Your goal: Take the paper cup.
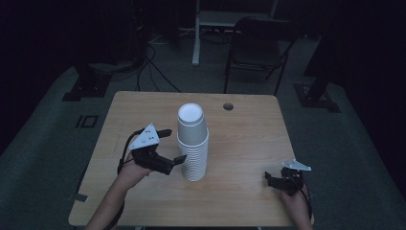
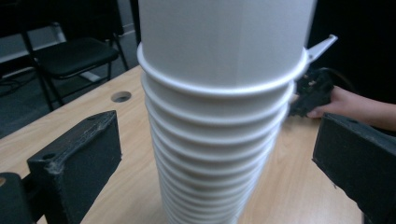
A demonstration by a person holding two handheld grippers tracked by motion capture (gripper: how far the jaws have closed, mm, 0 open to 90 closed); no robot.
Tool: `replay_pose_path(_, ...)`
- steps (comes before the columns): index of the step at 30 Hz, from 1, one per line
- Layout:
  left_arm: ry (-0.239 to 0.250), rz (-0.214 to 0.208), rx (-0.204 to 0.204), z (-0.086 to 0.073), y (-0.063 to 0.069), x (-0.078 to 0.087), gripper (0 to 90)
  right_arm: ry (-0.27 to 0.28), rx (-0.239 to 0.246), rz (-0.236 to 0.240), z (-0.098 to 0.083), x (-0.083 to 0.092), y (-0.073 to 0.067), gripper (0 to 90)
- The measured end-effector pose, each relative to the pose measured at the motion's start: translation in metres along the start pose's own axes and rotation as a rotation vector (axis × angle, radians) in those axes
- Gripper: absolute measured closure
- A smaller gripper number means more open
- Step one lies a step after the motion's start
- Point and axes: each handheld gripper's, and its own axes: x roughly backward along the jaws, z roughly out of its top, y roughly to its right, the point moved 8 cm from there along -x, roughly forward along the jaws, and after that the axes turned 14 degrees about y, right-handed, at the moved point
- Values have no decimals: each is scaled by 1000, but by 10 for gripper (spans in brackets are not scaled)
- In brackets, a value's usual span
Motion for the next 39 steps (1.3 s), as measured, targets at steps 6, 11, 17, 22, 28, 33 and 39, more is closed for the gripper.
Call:
replay_pose_path(6, 6, -23, 21, 3, 0, -11, 15, -1, 0, 0, 0, 0, 0, 113)
replay_pose_path(11, 13, -33, 28, 4, -1, -19, 15, -1, 1, 0, 0, 0, 0, 113)
replay_pose_path(17, 43, -53, 51, 5, -1, -30, 15, -1, 0, 0, 0, 0, 0, 113)
replay_pose_path(22, 54, -60, 58, 5, 0, -36, 15, -1, 1, 0, 0, 0, 0, 113)
replay_pose_path(28, 68, -43, 23, 2, 1, -44, 27, -1, 0, 1, 0, 0, 0, 113)
replay_pose_path(33, 78, -52, 27, 1, 0, -44, 33, -2, 7, 9, 0, -1, -1, 113)
replay_pose_path(39, 69, -63, 25, 1, 0, -44, 42, -2, 6, 10, 1, -2, -1, 112)
